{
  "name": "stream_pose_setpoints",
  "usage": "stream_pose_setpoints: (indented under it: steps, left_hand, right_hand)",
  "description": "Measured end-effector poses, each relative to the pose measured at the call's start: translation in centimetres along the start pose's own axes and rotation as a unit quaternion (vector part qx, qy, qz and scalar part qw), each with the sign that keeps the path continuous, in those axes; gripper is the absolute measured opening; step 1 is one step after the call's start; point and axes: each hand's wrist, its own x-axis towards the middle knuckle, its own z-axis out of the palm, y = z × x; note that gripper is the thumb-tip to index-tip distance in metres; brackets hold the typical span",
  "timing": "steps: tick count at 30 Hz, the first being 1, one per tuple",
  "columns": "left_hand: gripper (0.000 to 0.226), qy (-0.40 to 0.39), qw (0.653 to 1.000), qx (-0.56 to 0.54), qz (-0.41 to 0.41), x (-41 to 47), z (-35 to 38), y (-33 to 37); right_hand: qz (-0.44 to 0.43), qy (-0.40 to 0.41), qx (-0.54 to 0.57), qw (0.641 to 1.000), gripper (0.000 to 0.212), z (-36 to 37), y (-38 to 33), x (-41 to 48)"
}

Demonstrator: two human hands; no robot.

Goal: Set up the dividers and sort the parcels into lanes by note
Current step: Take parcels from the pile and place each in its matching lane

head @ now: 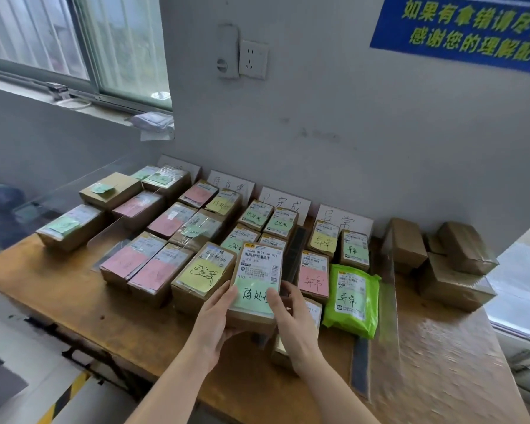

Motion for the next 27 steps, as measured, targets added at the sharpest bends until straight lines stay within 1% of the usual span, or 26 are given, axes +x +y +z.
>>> stream_pose_setpoints:
  steps: [1, 3, 6, 10, 14, 17, 19, 22, 27]
  left_hand:
    - [0.032, 0.004, 1.0, -0.003, 0.007, -0.1, -0.1, 0.4]
    - [0.033, 0.009, 1.0, 0.002, 0.018, 0.0, -0.7, 1.2]
    - [0.032, 0.019, 0.999, 0.017, 0.034, 0.1, -2.2, 2.7]
    - [0.016, 0.035, 0.996, 0.049, 0.07, 0.6, -5.2, 5.1]
    - [0.014, 0.04, 0.99, 0.082, 0.105, 1.6, -9.4, 8.0]
    - [0.019, 0.041, 0.986, 0.104, 0.126, 2.5, -13.1, 10.5]
    - [0.021, 0.039, 0.983, 0.117, 0.134, 3.5, -15.8, 11.8]
    - [0.021, 0.042, 0.983, 0.126, 0.129, 4.9, -19.1, 13.5]
    - [0.034, 0.05, 0.984, 0.128, 0.116, 7.5, -23.5, 15.7]
  right_hand:
    - [0.003, -0.022, 0.014, 1.0, 0.041, 0.4, -0.4, 0.0]
    - [0.013, -0.039, 0.036, 0.999, 0.047, 1.3, -0.9, 0.1]
    - [0.004, -0.044, 0.044, 0.998, 0.049, 3.1, -1.6, 0.5]
    - [-0.017, -0.045, 0.045, 0.998, 0.052, 6.7, -3.1, 1.4]
    - [-0.028, -0.04, 0.055, 0.997, 0.053, 11.8, -5.3, 2.3]
    - [-0.027, -0.032, 0.051, 0.998, 0.053, 16.4, -6.3, 3.1]
    - [-0.031, -0.029, 0.049, 0.998, 0.047, 19.4, -6.8, 3.8]
    - [-0.02, -0.035, 0.061, 0.997, 0.045, 23.1, -7.6, 4.6]
    - [-0.003, -0.036, 0.062, 0.997, 0.038, 27.9, -8.7, 5.9]
